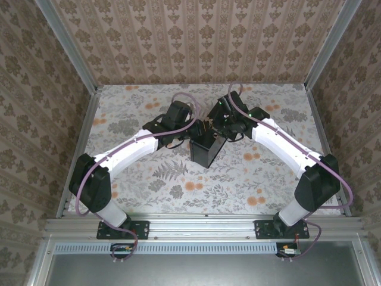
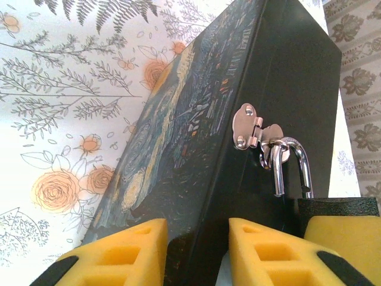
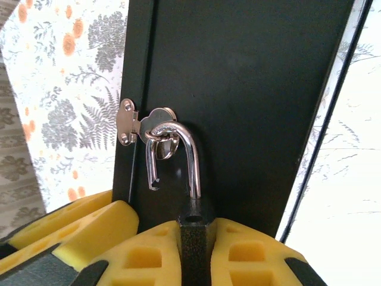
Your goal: Unlock a padlock with a key
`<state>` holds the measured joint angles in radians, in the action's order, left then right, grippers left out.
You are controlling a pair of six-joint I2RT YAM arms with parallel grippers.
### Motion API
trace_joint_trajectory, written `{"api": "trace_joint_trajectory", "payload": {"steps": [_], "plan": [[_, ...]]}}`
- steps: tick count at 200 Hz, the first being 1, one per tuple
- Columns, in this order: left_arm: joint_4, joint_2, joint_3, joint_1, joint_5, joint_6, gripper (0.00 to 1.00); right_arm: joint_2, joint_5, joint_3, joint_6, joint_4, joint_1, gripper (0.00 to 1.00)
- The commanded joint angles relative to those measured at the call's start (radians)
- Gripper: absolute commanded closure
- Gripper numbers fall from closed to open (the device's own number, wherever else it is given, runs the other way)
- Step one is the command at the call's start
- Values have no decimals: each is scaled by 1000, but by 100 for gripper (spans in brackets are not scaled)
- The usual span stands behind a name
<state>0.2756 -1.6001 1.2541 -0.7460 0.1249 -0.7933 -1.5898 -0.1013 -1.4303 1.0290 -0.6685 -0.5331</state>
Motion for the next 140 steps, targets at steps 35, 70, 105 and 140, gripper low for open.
{"api": "trace_joint_trajectory", "payload": {"steps": [35, 70, 105, 140], "plan": [[-57, -44, -28, -48, 106, -57, 69, -48, -185, -124, 57, 118, -45, 100], [-66, -35, -28, -48, 127, -53, 69, -88, -39, -138, -43, -1, -4, 100], [-84, -32, -42, -48, 156, -56, 69, -161, 43, -201, -154, -52, 19, 100], [-85, -27, -48, -49, 174, -57, 69, -179, 23, -259, -179, -34, 69, 100]]}}
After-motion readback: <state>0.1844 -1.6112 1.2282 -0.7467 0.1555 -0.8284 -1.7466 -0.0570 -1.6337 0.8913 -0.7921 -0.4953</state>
